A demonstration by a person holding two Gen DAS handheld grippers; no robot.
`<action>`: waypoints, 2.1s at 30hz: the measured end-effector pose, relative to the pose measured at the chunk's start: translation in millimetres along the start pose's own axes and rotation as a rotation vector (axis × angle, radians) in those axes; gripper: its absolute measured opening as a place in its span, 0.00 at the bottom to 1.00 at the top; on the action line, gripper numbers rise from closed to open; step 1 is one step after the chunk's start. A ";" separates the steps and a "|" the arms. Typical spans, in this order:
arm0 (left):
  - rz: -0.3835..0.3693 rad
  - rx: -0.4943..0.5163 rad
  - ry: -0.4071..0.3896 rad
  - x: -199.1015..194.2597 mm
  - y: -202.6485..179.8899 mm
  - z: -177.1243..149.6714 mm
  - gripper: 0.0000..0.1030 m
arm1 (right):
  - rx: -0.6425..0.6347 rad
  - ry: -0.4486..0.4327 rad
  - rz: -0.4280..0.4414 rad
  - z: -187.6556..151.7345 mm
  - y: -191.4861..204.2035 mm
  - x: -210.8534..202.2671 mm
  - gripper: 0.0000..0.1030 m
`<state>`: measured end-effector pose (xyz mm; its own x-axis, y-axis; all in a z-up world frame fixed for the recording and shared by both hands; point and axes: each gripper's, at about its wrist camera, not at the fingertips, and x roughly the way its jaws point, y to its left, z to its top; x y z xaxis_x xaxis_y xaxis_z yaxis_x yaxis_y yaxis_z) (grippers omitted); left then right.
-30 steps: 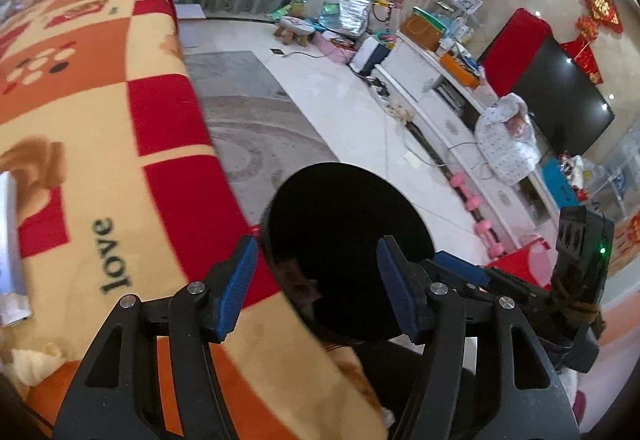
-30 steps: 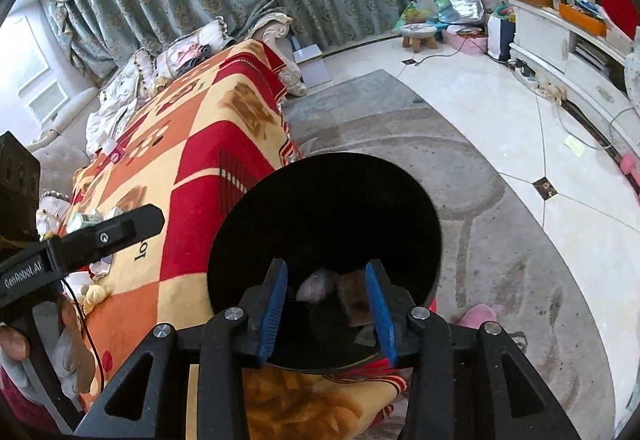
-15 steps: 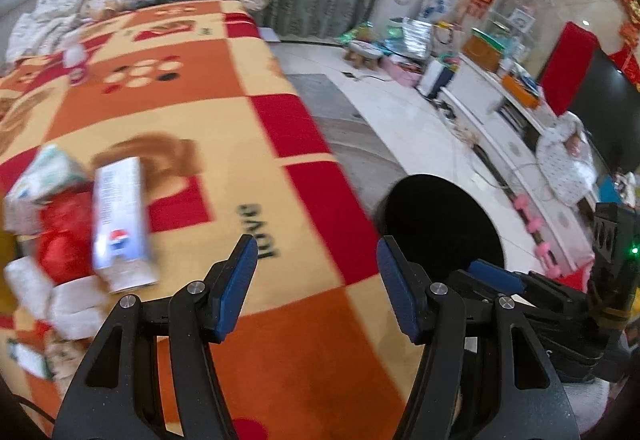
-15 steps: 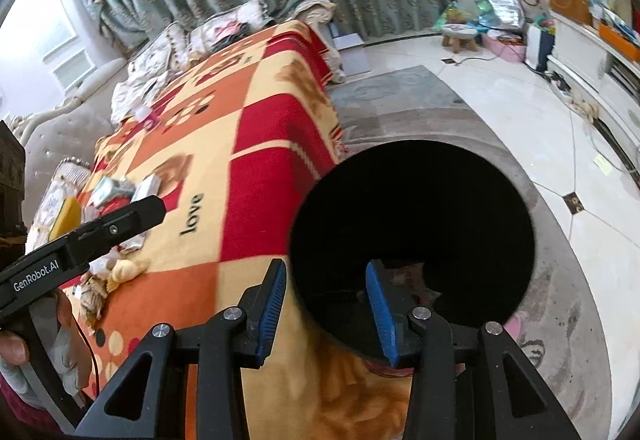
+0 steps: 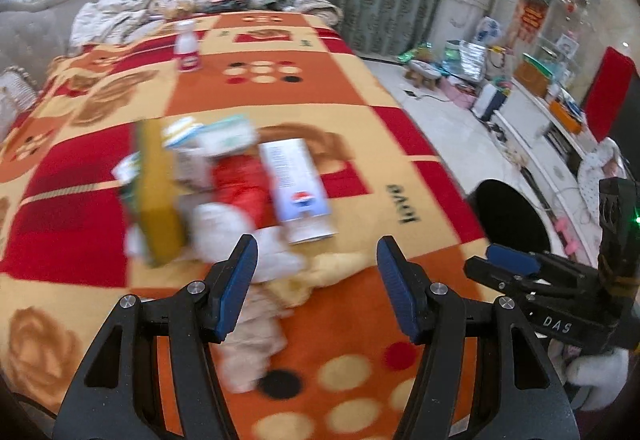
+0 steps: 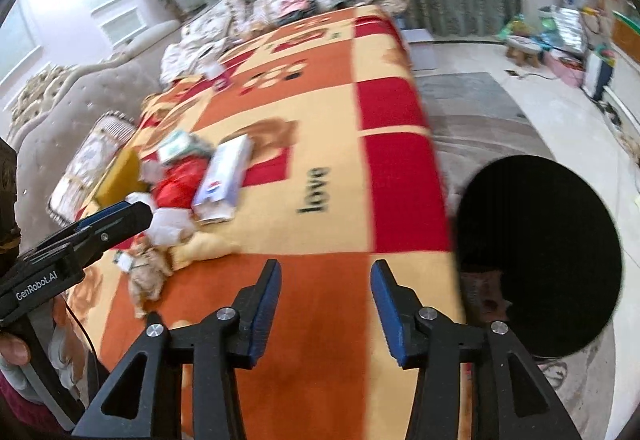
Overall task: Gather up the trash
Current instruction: 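Move both tools back to the trash pile on the blanket, then grasp the green medicine box with the left tool while the right tool approaches the crumpled tissue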
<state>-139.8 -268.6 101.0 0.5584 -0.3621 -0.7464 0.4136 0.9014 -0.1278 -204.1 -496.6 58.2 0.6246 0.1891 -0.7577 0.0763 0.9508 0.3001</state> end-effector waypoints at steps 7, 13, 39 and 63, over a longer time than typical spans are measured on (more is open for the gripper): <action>0.111 -0.047 0.008 -19.5 70.6 -24.1 0.59 | -0.078 0.054 0.068 -0.2 53.0 31.7 0.50; 0.165 -0.117 0.033 -20.3 119.8 -37.9 0.59 | -0.134 0.087 0.103 1.4 84.5 52.8 0.50; 0.067 -0.261 0.152 16.1 153.2 -60.1 0.58 | -0.221 0.106 0.085 9.4 107.8 102.1 0.32; 0.012 -0.285 0.088 37.9 136.1 -26.1 0.59 | -0.217 0.106 0.131 7.4 98.9 87.8 0.31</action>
<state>-81.1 -153.4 38.3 0.4927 -0.3405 -0.8008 0.1819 0.9402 -0.2879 -136.0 -387.7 25.6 0.5328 0.3280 -0.7801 -0.1751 0.9446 0.2776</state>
